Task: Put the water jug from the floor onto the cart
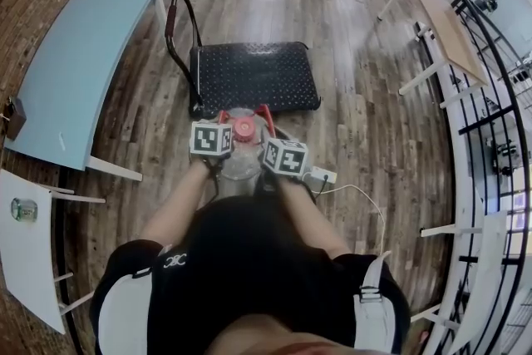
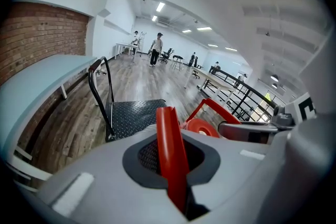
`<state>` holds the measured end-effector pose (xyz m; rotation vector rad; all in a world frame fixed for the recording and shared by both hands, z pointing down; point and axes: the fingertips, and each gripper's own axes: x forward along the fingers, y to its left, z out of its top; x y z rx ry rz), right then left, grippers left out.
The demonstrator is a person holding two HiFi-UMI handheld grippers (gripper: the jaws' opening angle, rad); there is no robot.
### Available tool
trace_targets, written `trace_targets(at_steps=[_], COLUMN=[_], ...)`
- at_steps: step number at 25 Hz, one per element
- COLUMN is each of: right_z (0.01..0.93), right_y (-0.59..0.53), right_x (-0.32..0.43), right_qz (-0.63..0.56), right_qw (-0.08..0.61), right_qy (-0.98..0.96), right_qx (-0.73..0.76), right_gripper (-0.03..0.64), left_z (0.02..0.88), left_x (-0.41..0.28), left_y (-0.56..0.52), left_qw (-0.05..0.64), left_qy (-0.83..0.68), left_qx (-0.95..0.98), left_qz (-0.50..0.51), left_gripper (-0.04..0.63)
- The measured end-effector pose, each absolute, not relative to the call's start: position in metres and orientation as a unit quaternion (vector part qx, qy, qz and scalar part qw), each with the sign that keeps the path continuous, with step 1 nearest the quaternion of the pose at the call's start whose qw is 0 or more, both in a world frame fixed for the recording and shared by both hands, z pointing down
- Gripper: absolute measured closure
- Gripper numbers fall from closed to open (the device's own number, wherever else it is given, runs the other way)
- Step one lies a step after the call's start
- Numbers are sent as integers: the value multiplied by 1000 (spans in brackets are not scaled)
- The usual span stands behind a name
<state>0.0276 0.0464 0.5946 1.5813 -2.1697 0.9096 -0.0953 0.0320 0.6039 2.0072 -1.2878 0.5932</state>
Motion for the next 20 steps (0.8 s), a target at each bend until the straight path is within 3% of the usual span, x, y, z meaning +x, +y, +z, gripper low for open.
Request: trace_targets(at_steps=[20], right_z=[617], right_y=[-168], right_x=[55], right_qz=[322], right_qw=[217], right_qy=[-788], right_qx=[478], right_gripper=[532], left_z=[628], left_x=[-66], left_y=[-171], left_qw=[380], left_qy=[-536], left_qx=[720], left_qz=[223], left_gripper=[583])
